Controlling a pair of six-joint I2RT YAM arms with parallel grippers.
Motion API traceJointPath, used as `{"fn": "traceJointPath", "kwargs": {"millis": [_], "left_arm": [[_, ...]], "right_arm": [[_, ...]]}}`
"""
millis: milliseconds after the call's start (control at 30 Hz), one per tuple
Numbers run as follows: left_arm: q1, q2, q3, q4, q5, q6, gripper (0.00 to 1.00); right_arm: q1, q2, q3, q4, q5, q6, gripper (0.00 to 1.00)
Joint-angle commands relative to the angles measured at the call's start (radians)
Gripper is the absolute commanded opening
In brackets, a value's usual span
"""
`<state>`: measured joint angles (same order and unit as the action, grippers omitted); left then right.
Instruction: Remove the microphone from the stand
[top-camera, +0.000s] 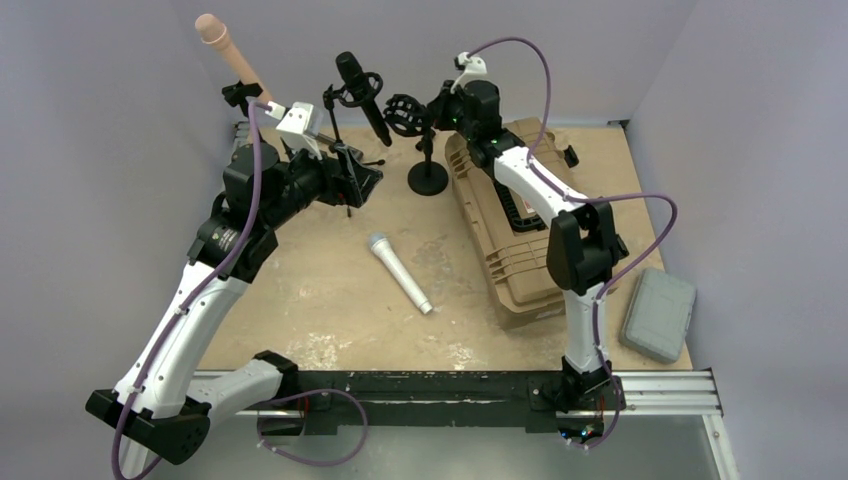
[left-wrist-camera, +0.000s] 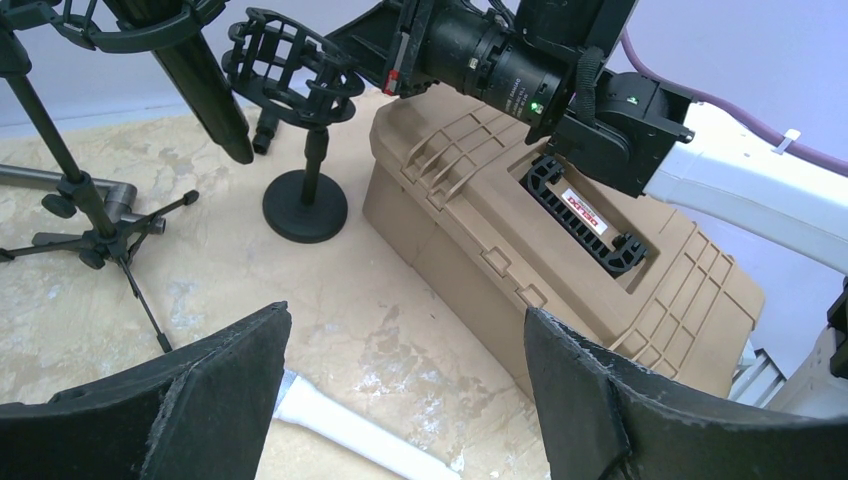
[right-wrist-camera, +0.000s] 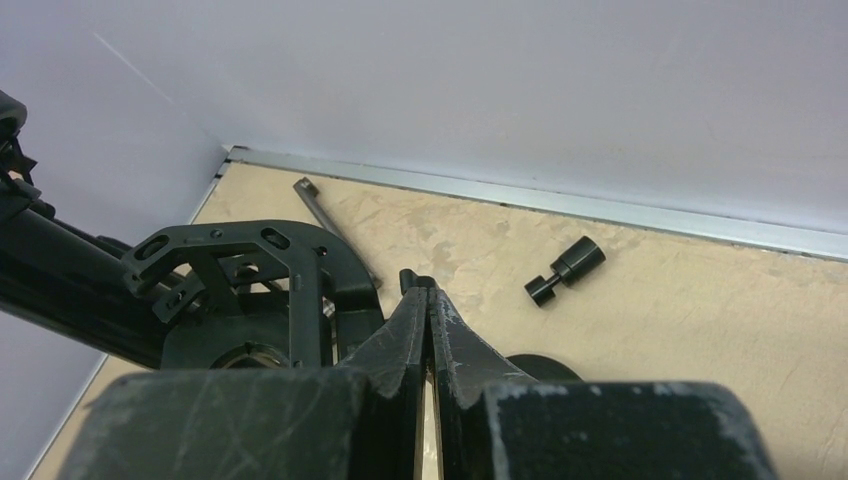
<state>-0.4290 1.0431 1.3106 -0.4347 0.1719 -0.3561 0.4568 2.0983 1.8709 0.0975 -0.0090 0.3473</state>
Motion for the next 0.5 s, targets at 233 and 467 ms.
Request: {"fn": "traceJointPath", "kwargs": {"millis": [233,467], "left_arm": [[-0.005,-0.002,-0.004,0.036,0.006,-0.003,0.84],[-0.005,0.000,-0.004,0.037,0.009,-0.004,0.84]], "right_arm": [[0.051,0.017,-0.004,-0.220,0.185,-0.074,0.00],[0.062,0.016,-0.025,-0.228,0.198,-0.077,0.00]]}}
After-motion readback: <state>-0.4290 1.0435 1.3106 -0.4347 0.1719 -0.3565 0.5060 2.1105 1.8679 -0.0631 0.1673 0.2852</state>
